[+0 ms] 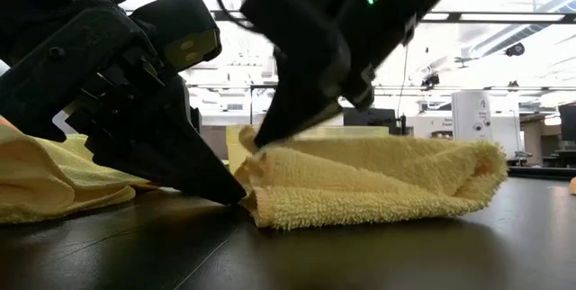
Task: Fold microfiber towels
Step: Fold the top yellow microfiber cloth
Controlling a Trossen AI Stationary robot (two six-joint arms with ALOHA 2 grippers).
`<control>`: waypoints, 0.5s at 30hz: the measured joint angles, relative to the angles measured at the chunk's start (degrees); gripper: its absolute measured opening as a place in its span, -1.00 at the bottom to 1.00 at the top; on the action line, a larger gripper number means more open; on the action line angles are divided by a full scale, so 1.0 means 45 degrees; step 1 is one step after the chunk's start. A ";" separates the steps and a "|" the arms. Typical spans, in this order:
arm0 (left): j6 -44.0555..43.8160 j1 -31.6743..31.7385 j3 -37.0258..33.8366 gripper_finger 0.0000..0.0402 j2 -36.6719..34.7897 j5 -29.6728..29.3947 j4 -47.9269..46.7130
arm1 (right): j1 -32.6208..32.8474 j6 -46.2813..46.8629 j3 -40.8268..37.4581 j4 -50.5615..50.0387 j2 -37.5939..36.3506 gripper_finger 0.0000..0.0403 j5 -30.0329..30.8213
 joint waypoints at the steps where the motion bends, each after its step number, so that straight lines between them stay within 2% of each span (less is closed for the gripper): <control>1: 0.0000 0.0000 0.0000 -0.30 0.0000 0.0000 0.0000 | 0.0000 -0.0010 -0.0004 0.0188 0.0147 -0.96 -0.0108; 10: 0.0002 0.0000 -0.0024 -0.30 0.0000 -0.0005 0.0015 | -0.0010 0.0010 0.0020 0.0252 0.0485 -0.94 -0.0296; 15: 0.0000 0.0000 -0.0024 -0.30 0.0000 -0.0005 0.0015 | -0.0010 0.0054 0.0093 -0.0061 0.0410 -0.75 -0.0323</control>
